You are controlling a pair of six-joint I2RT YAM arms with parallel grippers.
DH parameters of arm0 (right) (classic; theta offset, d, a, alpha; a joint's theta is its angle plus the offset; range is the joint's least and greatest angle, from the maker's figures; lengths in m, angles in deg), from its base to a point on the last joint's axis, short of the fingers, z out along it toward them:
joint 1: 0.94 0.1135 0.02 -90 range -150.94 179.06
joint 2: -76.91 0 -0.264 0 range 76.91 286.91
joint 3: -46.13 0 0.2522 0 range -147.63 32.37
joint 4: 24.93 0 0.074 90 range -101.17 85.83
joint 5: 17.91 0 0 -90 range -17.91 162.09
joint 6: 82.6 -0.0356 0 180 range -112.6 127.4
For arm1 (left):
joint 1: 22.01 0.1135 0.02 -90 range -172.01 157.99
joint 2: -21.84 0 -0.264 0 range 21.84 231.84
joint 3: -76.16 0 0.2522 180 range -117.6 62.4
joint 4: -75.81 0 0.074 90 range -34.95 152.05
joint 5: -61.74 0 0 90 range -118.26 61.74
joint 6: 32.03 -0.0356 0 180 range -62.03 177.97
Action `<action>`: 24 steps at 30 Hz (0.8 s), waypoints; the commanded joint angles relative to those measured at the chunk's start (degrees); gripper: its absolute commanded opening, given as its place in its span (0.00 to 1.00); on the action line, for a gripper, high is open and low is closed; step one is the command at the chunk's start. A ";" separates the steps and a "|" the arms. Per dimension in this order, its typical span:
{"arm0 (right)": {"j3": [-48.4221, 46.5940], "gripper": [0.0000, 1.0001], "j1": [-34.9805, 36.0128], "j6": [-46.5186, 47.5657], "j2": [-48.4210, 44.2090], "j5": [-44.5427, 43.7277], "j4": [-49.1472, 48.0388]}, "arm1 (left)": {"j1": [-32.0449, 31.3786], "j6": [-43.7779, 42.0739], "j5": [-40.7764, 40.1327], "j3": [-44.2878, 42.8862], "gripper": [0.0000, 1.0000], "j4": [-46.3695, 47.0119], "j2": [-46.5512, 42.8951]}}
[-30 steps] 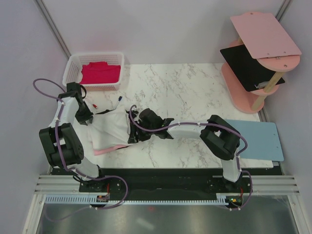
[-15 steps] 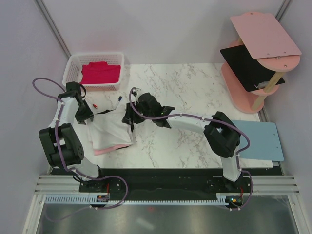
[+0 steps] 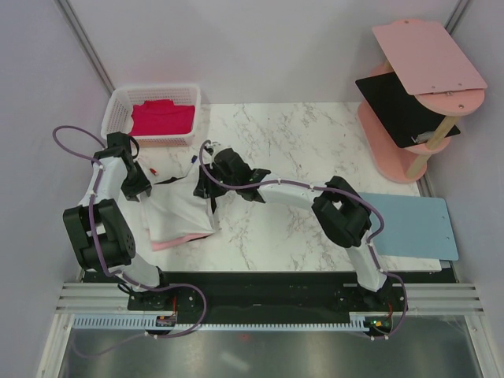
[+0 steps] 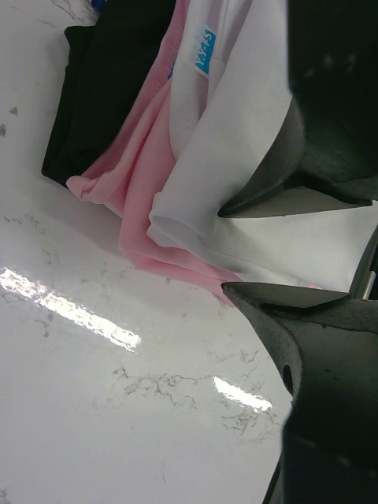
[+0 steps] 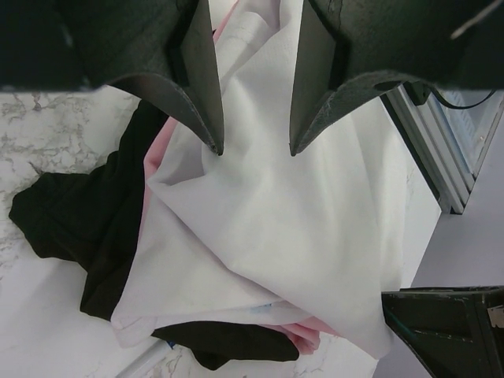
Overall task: Fold and stack the t-shirts
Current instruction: Smooth out wrinkles on the folded tshirt
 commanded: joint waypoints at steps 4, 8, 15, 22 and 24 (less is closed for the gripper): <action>1.70 0.47 -1.35 1.52 -5.56 -2.77 -0.79 | 0.35 -2.29 0.21 -0.22 0.45 1.73 -0.91; 1.00 0.47 -1.80 1.35 -4.16 -2.33 -0.35 | 0.35 -2.29 0.04 -0.13 0.45 1.64 -0.91; -1.90 0.45 -1.80 0.82 1.11 -0.22 -0.52 | 0.35 -2.29 -0.31 -0.05 0.45 1.64 -0.91; -1.47 0.20 -1.88 0.55 2.00 -0.13 -3.24 | 0.35 -2.29 -0.31 -0.13 0.45 1.64 -0.65; -0.77 0.13 -1.80 0.64 1.30 -0.66 -3.95 | 0.35 -2.29 -0.40 -0.13 0.45 1.73 -0.56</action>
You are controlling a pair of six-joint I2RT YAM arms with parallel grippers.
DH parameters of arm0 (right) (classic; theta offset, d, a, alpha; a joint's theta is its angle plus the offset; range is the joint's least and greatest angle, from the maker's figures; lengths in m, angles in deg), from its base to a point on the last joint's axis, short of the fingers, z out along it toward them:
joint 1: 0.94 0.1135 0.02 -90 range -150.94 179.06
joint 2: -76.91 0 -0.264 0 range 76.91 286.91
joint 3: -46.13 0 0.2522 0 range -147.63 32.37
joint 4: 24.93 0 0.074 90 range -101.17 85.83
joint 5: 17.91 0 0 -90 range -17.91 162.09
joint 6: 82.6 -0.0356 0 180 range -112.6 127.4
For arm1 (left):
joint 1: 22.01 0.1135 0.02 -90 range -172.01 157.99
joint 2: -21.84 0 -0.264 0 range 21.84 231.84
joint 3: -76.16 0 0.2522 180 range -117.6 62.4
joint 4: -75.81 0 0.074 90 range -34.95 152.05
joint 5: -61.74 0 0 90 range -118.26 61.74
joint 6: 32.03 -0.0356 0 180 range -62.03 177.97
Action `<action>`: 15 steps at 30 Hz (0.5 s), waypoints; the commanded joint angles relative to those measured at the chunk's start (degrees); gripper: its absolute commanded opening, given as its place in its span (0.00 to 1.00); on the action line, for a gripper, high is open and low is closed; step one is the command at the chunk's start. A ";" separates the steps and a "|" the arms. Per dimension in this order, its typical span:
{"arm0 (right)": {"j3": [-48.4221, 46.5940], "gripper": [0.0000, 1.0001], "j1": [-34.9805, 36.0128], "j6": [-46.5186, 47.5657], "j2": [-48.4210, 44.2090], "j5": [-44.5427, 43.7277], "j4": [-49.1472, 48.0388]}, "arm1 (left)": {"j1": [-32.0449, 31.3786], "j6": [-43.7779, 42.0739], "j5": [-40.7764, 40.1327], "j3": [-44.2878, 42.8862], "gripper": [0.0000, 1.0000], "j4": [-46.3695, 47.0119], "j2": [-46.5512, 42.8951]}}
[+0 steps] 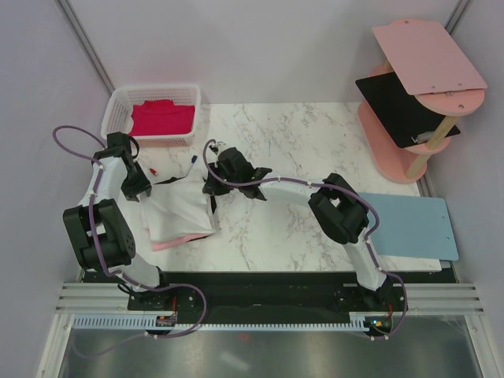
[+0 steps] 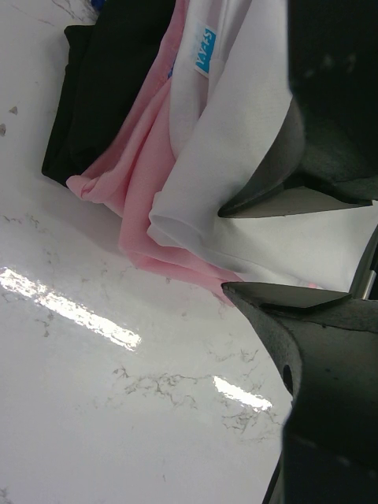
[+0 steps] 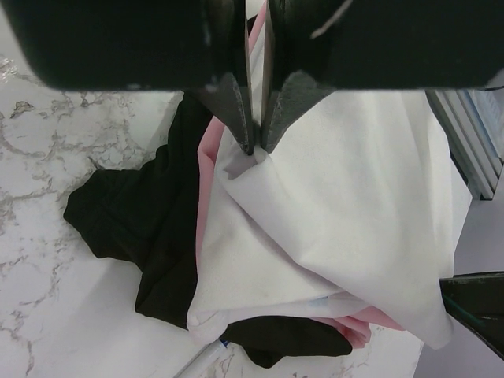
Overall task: Fold and stack the t-shirts
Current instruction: Smooth out wrinkles on the folded tshirt
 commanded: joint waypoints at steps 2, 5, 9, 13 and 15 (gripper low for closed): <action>0.13 0.10 0.17 0.12 -1.52 -0.96 -4.78 | 0.35 -2.20 -0.71 0.02 0.45 1.64 -0.67; 1.80 0.08 0.17 0.64 -3.81 -2.63 -6.37 | 0.35 -2.12 -0.97 0.02 0.45 1.64 -0.67; 3.92 0.08 0.17 1.26 -6.97 -5.35 -8.83 | 0.35 -2.20 -1.15 0.11 0.45 1.55 -0.32; 3.57 0.08 0.00 1.44 -6.98 -7.47 -9.36 | 0.27 -2.29 -1.15 0.11 0.45 1.55 -0.15; 3.22 0.08 -0.27 0.82 -6.10 -7.91 -9.71 | 0.35 -2.38 -1.15 0.02 0.45 1.55 -0.06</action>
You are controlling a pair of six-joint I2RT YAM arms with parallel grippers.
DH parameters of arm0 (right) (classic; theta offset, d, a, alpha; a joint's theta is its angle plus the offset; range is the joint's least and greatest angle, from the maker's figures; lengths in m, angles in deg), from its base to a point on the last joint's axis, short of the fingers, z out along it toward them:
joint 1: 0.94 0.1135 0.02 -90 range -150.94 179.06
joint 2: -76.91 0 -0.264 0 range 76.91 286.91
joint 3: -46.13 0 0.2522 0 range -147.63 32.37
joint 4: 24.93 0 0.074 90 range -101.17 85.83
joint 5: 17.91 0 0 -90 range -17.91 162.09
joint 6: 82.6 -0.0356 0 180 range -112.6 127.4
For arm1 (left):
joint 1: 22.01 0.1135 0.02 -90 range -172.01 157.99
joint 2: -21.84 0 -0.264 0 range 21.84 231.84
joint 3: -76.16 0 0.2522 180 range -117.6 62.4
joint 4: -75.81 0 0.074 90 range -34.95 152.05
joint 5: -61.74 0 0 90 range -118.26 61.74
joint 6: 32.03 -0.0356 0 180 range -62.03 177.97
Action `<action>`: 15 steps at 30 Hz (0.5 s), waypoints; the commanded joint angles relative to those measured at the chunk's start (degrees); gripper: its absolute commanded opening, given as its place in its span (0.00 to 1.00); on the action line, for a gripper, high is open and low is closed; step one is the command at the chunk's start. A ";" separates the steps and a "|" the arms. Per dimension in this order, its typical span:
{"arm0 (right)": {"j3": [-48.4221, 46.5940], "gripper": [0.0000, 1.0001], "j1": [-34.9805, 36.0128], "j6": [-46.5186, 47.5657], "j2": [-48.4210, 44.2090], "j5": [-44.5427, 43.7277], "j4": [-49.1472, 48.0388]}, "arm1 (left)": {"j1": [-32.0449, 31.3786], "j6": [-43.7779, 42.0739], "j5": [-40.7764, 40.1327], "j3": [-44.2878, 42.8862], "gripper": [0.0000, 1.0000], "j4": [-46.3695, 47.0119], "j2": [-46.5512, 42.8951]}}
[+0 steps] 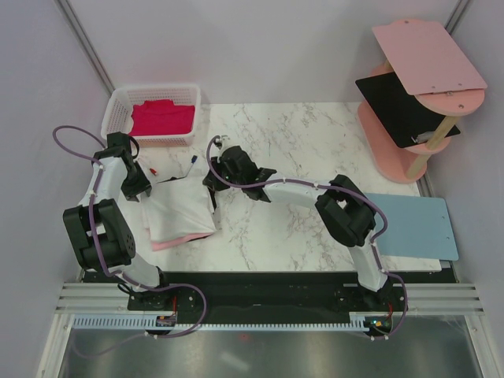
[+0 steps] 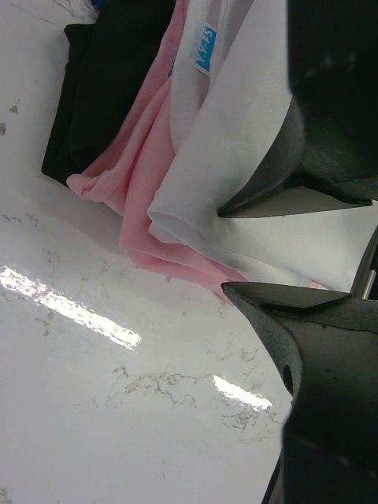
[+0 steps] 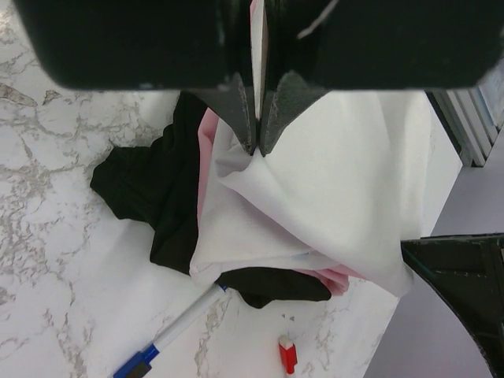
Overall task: Fold and stack the t-shirts
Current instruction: Smooth out wrinkles on the folded tshirt
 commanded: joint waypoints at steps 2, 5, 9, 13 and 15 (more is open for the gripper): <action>-1.22 0.08 -0.58 -0.05 -1.01 -4.13 -4.25 | 0.35 -2.42 -1.02 0.00 0.45 1.55 0.12; -2.45 0.09 -1.01 -0.93 1.45 -5.88 -4.25 | 0.35 -2.51 -0.75 -0.09 0.45 1.55 0.30; -4.12 0.08 -1.80 -2.07 4.71 -7.91 -3.11 | 0.27 -2.51 -0.67 -0.09 0.45 1.64 0.38; -5.17 0.13 -2.07 -1.90 7.17 -9.58 -3.37 | 0.35 -2.78 -0.32 -0.09 0.45 1.55 0.38; -5.18 0.34 -2.07 -1.46 7.53 -10.72 -3.54 | 0.35 -2.95 0.47 -0.53 0.46 1.55 0.21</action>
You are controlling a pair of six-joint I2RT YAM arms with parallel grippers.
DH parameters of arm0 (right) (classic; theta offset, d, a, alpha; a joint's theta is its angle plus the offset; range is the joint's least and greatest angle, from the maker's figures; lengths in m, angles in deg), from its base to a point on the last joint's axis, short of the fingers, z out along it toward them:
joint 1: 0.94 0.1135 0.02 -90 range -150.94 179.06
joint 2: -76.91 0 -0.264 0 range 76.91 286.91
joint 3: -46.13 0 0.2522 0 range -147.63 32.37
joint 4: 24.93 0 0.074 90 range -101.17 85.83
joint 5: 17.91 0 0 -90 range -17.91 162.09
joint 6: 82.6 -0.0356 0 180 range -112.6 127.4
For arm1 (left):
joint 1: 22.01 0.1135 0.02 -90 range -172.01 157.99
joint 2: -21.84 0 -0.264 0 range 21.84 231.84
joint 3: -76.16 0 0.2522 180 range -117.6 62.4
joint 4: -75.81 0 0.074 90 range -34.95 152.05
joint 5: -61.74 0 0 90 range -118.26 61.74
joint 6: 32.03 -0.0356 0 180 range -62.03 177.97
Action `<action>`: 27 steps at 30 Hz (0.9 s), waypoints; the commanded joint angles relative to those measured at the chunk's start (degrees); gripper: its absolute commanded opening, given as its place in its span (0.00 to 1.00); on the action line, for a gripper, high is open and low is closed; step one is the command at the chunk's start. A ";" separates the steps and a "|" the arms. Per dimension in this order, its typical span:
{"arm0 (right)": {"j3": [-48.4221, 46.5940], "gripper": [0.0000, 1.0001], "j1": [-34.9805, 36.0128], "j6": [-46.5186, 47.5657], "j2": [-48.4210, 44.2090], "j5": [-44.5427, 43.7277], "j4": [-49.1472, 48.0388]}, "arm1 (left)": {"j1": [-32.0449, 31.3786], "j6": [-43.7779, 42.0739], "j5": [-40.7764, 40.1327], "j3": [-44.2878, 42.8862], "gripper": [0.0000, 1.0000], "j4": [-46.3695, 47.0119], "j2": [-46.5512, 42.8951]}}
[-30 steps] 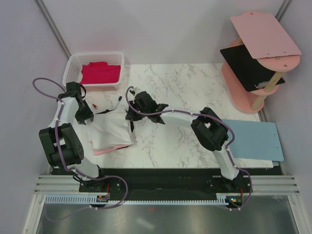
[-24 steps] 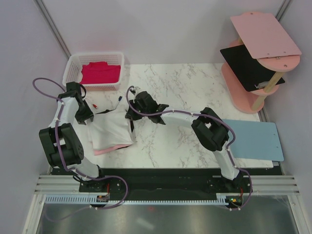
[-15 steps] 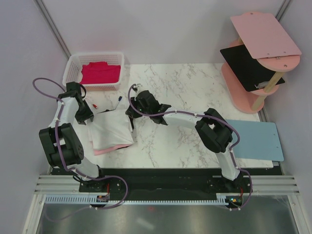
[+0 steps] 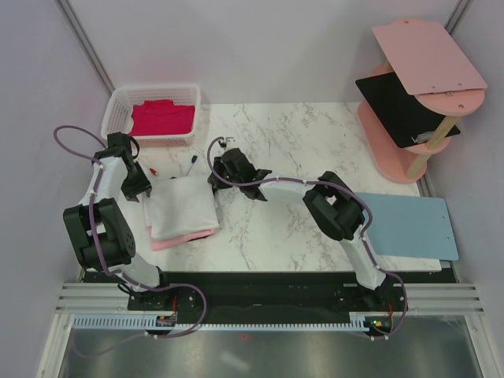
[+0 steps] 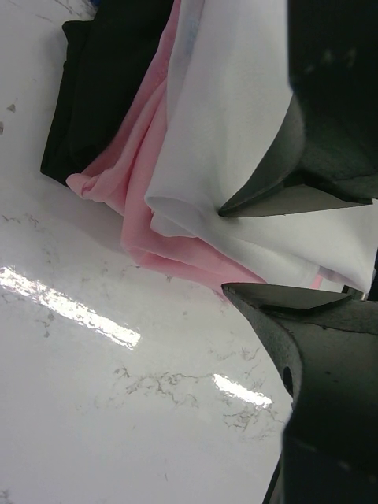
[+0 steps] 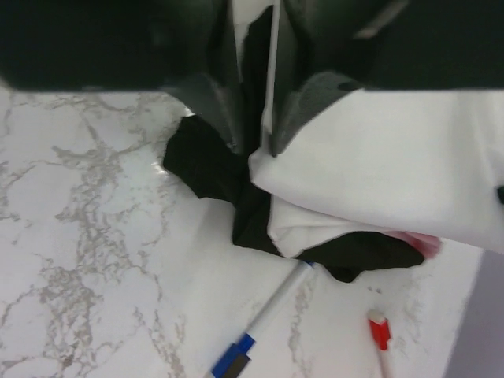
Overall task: Fold and stack the t-shirts
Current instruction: Smooth out wrinkles on the folded tshirt, then put the neatly folded tshirt into the corner of the board with the left arm
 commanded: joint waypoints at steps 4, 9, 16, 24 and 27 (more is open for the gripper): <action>4.51 0.69 -0.67 1.93 -4.58 -7.40 -5.43 | 0.00 -2.30 1.73 -0.88 0.47 1.97 -3.27; 11.83 0.98 -0.67 5.36 -13.83 -13.45 -5.46 | -1.40 -1.94 2.60 0.17 0.57 3.64 -14.24; 18.86 0.98 -1.20 8.35 -24.64 -19.88 -0.36 | -10.35 0.51 9.28 1.23 0.64 5.66 -23.50; 22.03 0.98 -9.79 3.87 -26.50 -10.58 4.92 | -37.25 9.56 8.06 -2.64 0.02 8.82 -10.95; 23.00 0.98 -13.31 3.08 -26.06 -6.72 6.06 | -42.26 12.02 5.69 -3.34 0.02 9.35 -3.76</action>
